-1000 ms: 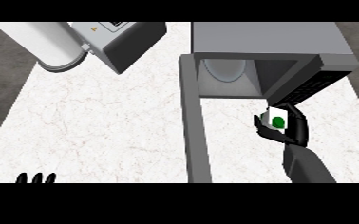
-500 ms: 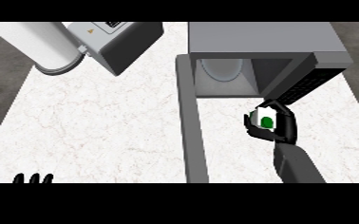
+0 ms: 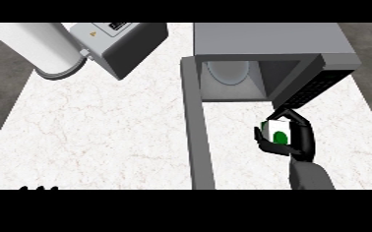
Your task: Pick up the milk, place it into the microwave and close the microwave
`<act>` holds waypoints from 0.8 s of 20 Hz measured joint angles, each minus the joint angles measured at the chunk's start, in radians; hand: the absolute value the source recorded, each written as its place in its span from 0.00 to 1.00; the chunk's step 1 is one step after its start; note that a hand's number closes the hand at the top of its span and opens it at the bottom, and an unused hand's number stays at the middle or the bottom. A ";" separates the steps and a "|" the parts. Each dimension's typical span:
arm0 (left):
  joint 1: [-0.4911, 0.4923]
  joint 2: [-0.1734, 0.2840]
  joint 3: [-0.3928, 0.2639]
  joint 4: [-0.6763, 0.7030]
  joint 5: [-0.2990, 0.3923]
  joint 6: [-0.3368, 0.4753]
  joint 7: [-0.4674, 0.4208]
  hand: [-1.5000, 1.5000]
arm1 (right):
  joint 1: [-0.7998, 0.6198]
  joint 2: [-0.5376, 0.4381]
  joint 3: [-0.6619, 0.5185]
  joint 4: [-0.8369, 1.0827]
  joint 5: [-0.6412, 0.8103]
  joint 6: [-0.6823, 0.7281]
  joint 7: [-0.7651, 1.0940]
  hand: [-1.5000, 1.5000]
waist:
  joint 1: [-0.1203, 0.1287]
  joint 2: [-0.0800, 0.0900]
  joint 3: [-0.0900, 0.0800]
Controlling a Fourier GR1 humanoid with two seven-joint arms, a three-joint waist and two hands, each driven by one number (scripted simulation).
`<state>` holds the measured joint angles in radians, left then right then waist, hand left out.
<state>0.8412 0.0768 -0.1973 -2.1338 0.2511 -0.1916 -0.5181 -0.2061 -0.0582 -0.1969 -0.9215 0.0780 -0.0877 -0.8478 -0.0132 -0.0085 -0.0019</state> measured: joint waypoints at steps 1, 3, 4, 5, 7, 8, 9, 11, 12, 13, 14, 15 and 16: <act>0.011 0.000 -0.006 -0.007 -0.006 -0.001 -0.005 0.00 | 0.037 -0.008 0.010 -0.059 -0.007 0.021 0.022 1.00 | 0.000 0.000 0.000; 0.013 -0.008 -0.012 -0.017 -0.016 0.013 -0.002 0.00 | 0.101 0.002 0.043 -0.169 -0.017 0.053 0.064 1.00 | 0.000 0.000 0.000; 0.010 -0.019 -0.024 -0.012 -0.028 0.024 -0.003 0.00 | 0.128 0.011 0.062 -0.227 -0.022 0.064 0.096 1.00 | -0.001 0.000 0.000; 0.015 -0.018 -0.022 -0.015 -0.022 0.023 -0.005 0.00 | 0.151 0.021 0.078 -0.279 -0.037 0.078 0.124 1.00 | 0.000 0.000 0.000; 0.025 -0.017 -0.016 -0.020 -0.012 0.023 -0.003 0.00 | 0.200 0.035 0.103 -0.370 -0.081 0.125 0.170 1.00 | 0.001 0.000 0.000; 0.037 -0.017 -0.018 -0.023 -0.011 0.022 -0.007 0.00 | 0.223 0.040 0.111 -0.414 -0.105 0.145 0.191 1.00 | 0.002 0.001 0.000; 0.039 -0.012 -0.010 -0.026 -0.001 0.018 -0.008 0.00 | 0.238 0.044 0.133 -0.449 -0.126 0.148 0.215 1.00 | 0.004 0.001 0.001; 0.049 -0.011 -0.015 -0.024 -0.001 0.012 -0.019 0.00 | 0.251 0.049 0.167 -0.513 -0.164 0.138 0.262 1.00 | 0.009 0.002 0.001; 0.051 -0.011 -0.013 -0.019 -0.001 0.010 -0.025 0.00 | 0.261 0.051 0.203 -0.533 -0.174 0.109 0.269 1.00 | 0.011 0.003 0.001; 0.046 -0.005 -0.003 0.001 0.007 0.000 -0.035 0.00 | 0.256 0.053 0.224 -0.555 -0.181 0.088 0.289 1.00 | 0.013 0.004 0.001; 0.046 0.001 0.006 0.001 0.016 -0.004 -0.033 0.00 | 0.256 0.054 0.231 -0.571 -0.178 0.075 0.297 1.00 | 0.014 0.004 0.001; 0.034 0.006 0.020 -0.001 0.029 -0.002 -0.021 0.00 | 0.243 0.055 0.251 -0.580 -0.172 0.042 0.314 1.00 | 0.015 0.005 0.001; 0.035 0.011 0.028 0.000 0.039 -0.009 -0.021 0.00 | 0.236 0.055 0.271 -0.587 -0.158 0.010 0.327 1.00 | 0.016 0.006 0.001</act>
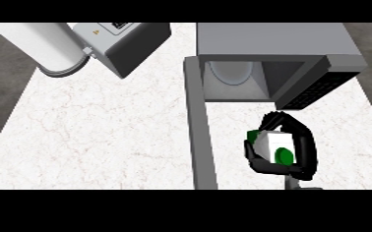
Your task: Pick up the milk, place it into the microwave and close the microwave
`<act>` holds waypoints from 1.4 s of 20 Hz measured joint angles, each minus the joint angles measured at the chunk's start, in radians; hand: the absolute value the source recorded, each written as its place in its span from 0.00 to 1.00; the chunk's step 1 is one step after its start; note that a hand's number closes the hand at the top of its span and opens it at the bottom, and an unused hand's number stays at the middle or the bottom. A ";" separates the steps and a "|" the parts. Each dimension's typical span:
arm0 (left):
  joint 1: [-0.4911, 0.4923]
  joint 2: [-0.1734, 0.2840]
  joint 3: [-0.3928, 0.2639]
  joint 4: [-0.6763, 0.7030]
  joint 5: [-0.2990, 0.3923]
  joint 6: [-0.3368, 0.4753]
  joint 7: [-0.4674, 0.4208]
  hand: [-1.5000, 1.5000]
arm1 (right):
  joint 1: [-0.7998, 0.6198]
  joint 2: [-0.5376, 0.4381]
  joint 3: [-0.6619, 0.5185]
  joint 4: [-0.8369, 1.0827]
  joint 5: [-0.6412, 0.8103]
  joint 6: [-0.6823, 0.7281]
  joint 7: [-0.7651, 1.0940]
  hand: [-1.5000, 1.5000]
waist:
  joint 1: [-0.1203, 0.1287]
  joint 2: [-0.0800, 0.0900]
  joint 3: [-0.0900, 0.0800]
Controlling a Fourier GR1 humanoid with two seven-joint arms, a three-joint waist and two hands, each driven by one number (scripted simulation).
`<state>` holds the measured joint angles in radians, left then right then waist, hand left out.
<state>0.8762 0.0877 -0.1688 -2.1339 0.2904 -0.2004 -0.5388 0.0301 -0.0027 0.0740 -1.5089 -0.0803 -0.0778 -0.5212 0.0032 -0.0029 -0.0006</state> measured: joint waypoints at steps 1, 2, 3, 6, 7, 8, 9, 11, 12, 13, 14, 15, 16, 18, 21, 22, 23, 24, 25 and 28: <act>0.003 0.003 0.007 0.006 0.003 -0.007 -0.009 0.00 | -0.014 0.001 0.009 0.006 0.013 -0.021 0.004 1.00 | 0.002 0.000 0.000; 0.002 0.006 0.019 0.014 0.010 -0.013 -0.018 0.00 | -0.035 0.001 0.022 0.015 0.024 -0.049 0.011 1.00 | 0.003 0.001 0.000; -0.002 0.011 0.029 0.018 0.020 -0.018 -0.015 0.00 | -0.075 0.001 0.015 0.032 0.031 -0.070 0.032 1.00 | 0.005 0.001 0.000; 0.030 0.009 0.022 -0.001 0.017 -0.023 -0.024 0.00 | -0.141 0.002 0.040 0.069 0.048 -0.128 0.071 1.00 | 0.008 0.002 0.000; 0.028 0.011 0.026 0.001 0.017 -0.026 -0.023 0.00 | -0.168 0.002 0.053 0.092 0.054 -0.155 0.080 1.00 | 0.009 0.002 0.001; 0.036 0.006 0.020 0.010 0.005 -0.027 -0.036 0.00 | -0.191 0.002 0.058 0.115 0.058 -0.170 0.085 1.00 | 0.010 0.002 0.001; 0.032 0.013 0.034 -0.002 0.020 -0.027 -0.021 0.00 | -0.213 0.002 0.050 0.143 0.063 -0.173 0.087 1.00 | 0.010 0.003 0.001; 0.017 0.017 0.051 0.006 0.031 -0.030 -0.018 0.00 | -0.273 0.002 0.050 0.225 0.076 -0.211 0.082 1.00 | 0.012 0.004 0.001; 0.015 0.018 0.053 0.002 0.035 -0.030 -0.011 0.00 | -0.291 0.002 0.057 0.267 0.073 -0.236 0.074 1.00 | 0.014 0.004 0.001; 0.014 0.022 0.056 -0.003 0.037 -0.031 -0.003 0.00 | -0.321 0.002 0.061 0.304 0.079 -0.264 0.079 1.00 | 0.015 0.005 0.001; 0.005 0.018 0.056 0.010 0.030 -0.028 -0.006 0.00 | -0.358 0.002 0.044 0.355 0.079 -0.276 0.076 1.00 | 0.016 0.005 0.001; 0.002 0.020 0.061 0.000 0.038 -0.026 0.006 0.00 | -0.391 0.002 0.034 0.403 0.072 -0.286 0.071 1.00 | 0.017 0.006 0.001; 0.005 0.015 0.054 0.004 0.031 -0.028 0.002 0.00 | -0.419 0.002 0.018 0.447 0.068 -0.286 0.061 1.00 | 0.018 0.006 0.001; -0.002 0.008 0.053 0.014 0.023 -0.027 -0.005 0.00 | -0.479 0.001 -0.020 0.550 0.048 -0.279 0.025 1.00 | 0.020 0.007 0.001; -0.005 0.021 0.078 0.022 0.042 -0.043 -0.007 0.00 | -0.578 -0.002 -0.045 0.696 0.010 -0.302 -0.018 1.00 | 0.028 0.009 0.002; 0.000 0.026 0.087 0.027 0.047 -0.053 -0.015 0.00 | -0.608 -0.010 -0.065 0.744 0.007 -0.299 -0.032 1.00 | 0.030 0.010 0.002; -0.008 0.030 0.096 0.027 0.053 -0.054 -0.010 0.00 | -0.635 -0.015 -0.084 0.796 0.004 -0.298 -0.050 1.00 | 0.032 0.011 0.002; -0.008 0.030 0.094 0.023 0.054 -0.055 -0.007 0.00 | -0.666 -0.013 -0.096 0.846 0.009 -0.311 -0.063 1.00 | 0.036 0.013 0.002; -0.002 0.030 0.092 0.021 0.054 -0.062 -0.009 0.00 | -0.695 -0.019 -0.109 0.891 0.012 -0.320 -0.074 1.00 | 0.039 0.014 0.002; -0.019 0.024 0.085 0.042 0.044 -0.062 -0.012 0.00 | -0.767 -0.031 -0.134 1.012 0.034 -0.363 -0.103 1.00 | 0.047 0.018 0.002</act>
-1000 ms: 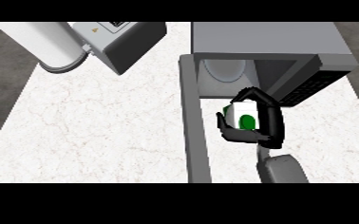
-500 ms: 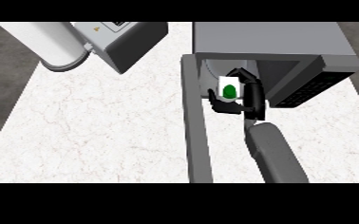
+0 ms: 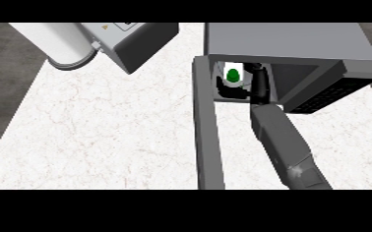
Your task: Pick up the milk, place it into the microwave and close the microwave
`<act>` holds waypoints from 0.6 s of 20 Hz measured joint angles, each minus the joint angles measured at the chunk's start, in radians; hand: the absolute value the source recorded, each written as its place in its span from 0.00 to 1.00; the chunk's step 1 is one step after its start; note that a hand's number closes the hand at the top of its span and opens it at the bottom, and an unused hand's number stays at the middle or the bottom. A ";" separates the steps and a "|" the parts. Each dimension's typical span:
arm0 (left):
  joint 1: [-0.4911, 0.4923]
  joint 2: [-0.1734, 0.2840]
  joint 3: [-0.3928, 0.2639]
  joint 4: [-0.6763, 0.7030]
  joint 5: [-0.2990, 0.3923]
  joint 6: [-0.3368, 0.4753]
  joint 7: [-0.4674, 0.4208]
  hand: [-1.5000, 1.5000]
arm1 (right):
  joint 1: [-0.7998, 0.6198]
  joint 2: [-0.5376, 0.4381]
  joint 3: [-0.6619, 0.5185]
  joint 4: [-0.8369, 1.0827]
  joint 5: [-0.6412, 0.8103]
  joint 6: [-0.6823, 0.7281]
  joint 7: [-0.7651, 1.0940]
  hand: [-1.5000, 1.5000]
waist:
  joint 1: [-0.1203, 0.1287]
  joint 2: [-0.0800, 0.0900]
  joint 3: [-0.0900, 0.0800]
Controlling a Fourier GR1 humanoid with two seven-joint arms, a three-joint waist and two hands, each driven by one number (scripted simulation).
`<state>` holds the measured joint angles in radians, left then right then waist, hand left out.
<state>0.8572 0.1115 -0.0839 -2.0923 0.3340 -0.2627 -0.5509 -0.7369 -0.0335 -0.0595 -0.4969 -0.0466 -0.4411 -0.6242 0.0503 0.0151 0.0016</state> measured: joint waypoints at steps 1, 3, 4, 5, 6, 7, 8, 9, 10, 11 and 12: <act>-0.006 0.001 -0.001 0.004 -0.002 -0.002 0.001 0.00 | -0.019 -0.006 -0.007 0.037 0.006 -0.011 -0.010 1.00 | 0.002 0.002 0.000; -0.011 0.005 0.004 0.006 0.001 -0.006 0.002 0.00 | -0.048 -0.022 -0.017 0.102 0.018 -0.025 -0.030 1.00 | 0.010 0.005 0.000; -0.019 0.006 0.003 0.000 0.003 -0.003 0.014 0.00 | -0.065 -0.028 -0.022 0.130 0.023 -0.029 -0.037 1.00 | 0.013 0.008 0.001; -0.025 0.006 0.001 0.005 0.004 -0.006 0.016 0.00 | -0.074 -0.038 -0.028 0.154 0.025 -0.030 -0.051 1.00 | 0.016 0.010 0.001; -0.030 0.008 0.005 0.010 0.007 -0.008 0.016 0.00 | -0.088 -0.049 -0.032 0.177 0.029 -0.030 -0.055 1.00 | 0.021 0.012 0.001; -0.035 0.009 0.004 0.016 0.004 -0.011 0.014 0.00 | -0.097 -0.055 -0.033 0.198 0.035 -0.037 -0.066 1.00 | 0.025 0.014 0.001; -0.038 0.007 0.000 0.020 -0.003 -0.012 0.009 0.00 | -0.108 -0.064 -0.035 0.215 0.040 -0.043 -0.072 1.00 | 0.030 0.016 0.002; -0.042 0.008 -0.001 0.024 -0.003 -0.015 0.010 0.00 | -0.121 -0.073 -0.035 0.232 0.046 -0.049 -0.077 1.00 | 0.034 0.018 0.002; -0.044 0.010 0.002 0.018 0.000 -0.014 0.016 0.00 | -0.128 -0.079 -0.036 0.246 0.052 -0.061 -0.087 1.00 | 0.037 0.020 0.002; -0.041 0.010 0.001 0.024 -0.003 -0.018 0.011 0.00 | -0.136 -0.093 -0.035 0.259 0.058 -0.064 -0.093 1.00 | 0.041 0.020 0.002; -0.042 0.016 0.009 0.025 0.005 -0.024 0.009 0.00 | -0.146 -0.095 -0.036 0.270 0.063 -0.082 -0.099 1.00 | 0.046 0.022 0.002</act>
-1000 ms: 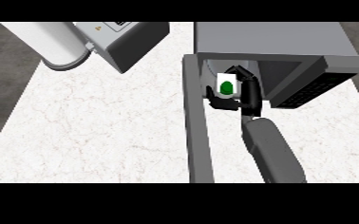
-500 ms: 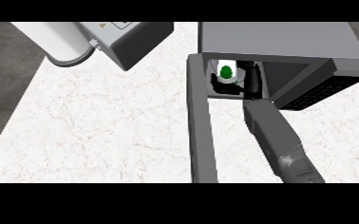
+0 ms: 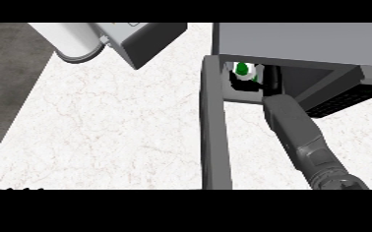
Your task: Pick up the milk, place it into the microwave and close the microwave
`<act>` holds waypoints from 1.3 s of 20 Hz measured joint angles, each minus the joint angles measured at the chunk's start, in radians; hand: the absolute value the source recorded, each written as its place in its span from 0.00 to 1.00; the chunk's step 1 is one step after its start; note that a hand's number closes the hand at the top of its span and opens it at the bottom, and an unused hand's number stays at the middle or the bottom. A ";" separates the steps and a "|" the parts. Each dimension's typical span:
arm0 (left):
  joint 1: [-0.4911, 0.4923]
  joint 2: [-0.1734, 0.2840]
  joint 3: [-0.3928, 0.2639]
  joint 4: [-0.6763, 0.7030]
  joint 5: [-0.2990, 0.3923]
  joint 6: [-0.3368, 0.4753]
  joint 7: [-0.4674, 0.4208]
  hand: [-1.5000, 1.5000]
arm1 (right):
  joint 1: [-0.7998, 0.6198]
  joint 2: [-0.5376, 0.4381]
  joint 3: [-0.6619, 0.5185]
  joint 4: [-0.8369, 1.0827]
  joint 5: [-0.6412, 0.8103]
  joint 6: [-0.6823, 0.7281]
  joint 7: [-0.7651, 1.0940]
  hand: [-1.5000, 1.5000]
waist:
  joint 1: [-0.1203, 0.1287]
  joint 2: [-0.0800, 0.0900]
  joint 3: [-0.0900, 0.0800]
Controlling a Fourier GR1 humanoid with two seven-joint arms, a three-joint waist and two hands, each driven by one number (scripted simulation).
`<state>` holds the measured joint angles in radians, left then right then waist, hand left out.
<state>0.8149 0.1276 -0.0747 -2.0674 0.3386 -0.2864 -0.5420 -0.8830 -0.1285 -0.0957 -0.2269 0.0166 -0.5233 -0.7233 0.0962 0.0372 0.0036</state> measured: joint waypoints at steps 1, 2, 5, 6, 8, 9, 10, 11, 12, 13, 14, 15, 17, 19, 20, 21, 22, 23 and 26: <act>-0.005 0.003 0.004 0.004 0.005 -0.004 0.001 0.00 | -0.009 -0.004 0.002 0.010 0.007 -0.016 -0.007 1.00 | 0.002 0.001 0.000; -0.004 0.010 0.009 0.006 0.010 -0.012 0.000 0.00 | -0.015 -0.008 0.005 0.020 0.016 -0.036 -0.016 1.00 | 0.006 0.002 0.000; -0.012 0.008 0.003 0.007 0.008 -0.011 0.007 0.00 | -0.048 -0.030 0.013 0.044 0.038 -0.067 -0.024 1.00 | 0.015 0.007 0.001; -0.009 0.012 0.006 0.001 0.013 -0.015 0.009 0.00 | -0.055 -0.040 0.009 0.048 0.037 -0.069 -0.029 1.00 | 0.018 0.009 0.001; -0.011 0.015 0.008 0.007 0.018 -0.021 0.007 0.00 | -0.063 -0.043 -0.004 0.051 0.031 -0.082 -0.042 1.00 | 0.024 0.012 0.002; -0.013 0.015 0.012 0.015 0.020 -0.025 0.002 0.00 | -0.069 -0.040 -0.012 0.050 0.025 -0.087 -0.047 1.00 | 0.026 0.012 0.001; -0.015 0.014 0.013 0.015 0.021 -0.024 0.002 0.00 | -0.073 -0.036 -0.022 0.048 0.017 -0.087 -0.055 1.00 | 0.027 0.013 0.002; -0.018 0.012 0.012 0.015 0.019 -0.021 0.004 0.00 | -0.079 -0.038 -0.031 0.043 0.010 -0.085 -0.063 1.00 | 0.028 0.015 0.002; -0.018 0.014 0.015 0.017 0.020 -0.024 0.001 0.00 | -0.089 -0.042 -0.041 0.042 0.003 -0.086 -0.065 1.00 | 0.031 0.015 0.002; -0.022 0.015 0.020 0.019 0.024 -0.024 0.002 0.00 | -0.093 -0.044 -0.047 0.039 0.000 -0.086 -0.075 1.00 | 0.032 0.016 0.002; -0.023 0.016 0.020 0.020 0.022 -0.024 0.002 0.00 | -0.097 -0.044 -0.050 0.040 0.001 -0.099 -0.083 1.00 | 0.035 0.018 0.002; -0.028 0.017 0.022 0.027 0.021 -0.025 0.001 0.00 | -0.099 -0.046 -0.052 0.040 0.003 -0.113 -0.089 1.00 | 0.038 0.020 0.002; -0.038 0.019 0.023 0.037 0.020 -0.028 0.002 0.00 | -0.108 -0.051 -0.054 0.047 0.011 -0.154 -0.092 1.00 | 0.038 0.021 0.001; -0.044 0.017 0.017 0.040 0.016 -0.028 0.003 0.00 | -0.115 -0.060 -0.059 0.051 0.016 -0.196 -0.091 1.00 | 0.042 0.024 0.001; -0.050 0.019 0.017 0.037 0.015 -0.027 0.008 0.00 | -0.122 -0.067 -0.061 0.053 0.018 -0.215 -0.087 1.00 | 0.044 0.026 0.002; -0.053 0.020 0.020 0.043 0.017 -0.028 0.009 0.00 | -0.124 -0.066 -0.064 0.055 0.020 -0.238 -0.087 1.00 | 0.046 0.027 0.001; -0.059 0.021 0.017 0.045 0.018 -0.029 0.013 0.00 | -0.129 -0.067 -0.064 0.058 0.023 -0.254 -0.085 1.00 | 0.047 0.028 0.001; -0.061 0.019 0.014 0.049 0.018 -0.029 0.013 0.00 | -0.136 -0.070 -0.065 0.062 0.027 -0.270 -0.080 1.00 | 0.050 0.028 0.001; -0.076 0.019 0.017 0.059 0.021 -0.030 0.017 0.00 | -0.145 -0.077 -0.072 0.066 0.031 -0.300 -0.076 1.00 | 0.054 0.032 0.001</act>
<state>0.7393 0.1471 -0.0577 -2.0080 0.3597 -0.3161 -0.5253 -1.0276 -0.2053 -0.1678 -0.1607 0.0474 -0.8228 -0.7998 0.1502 0.0687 0.0049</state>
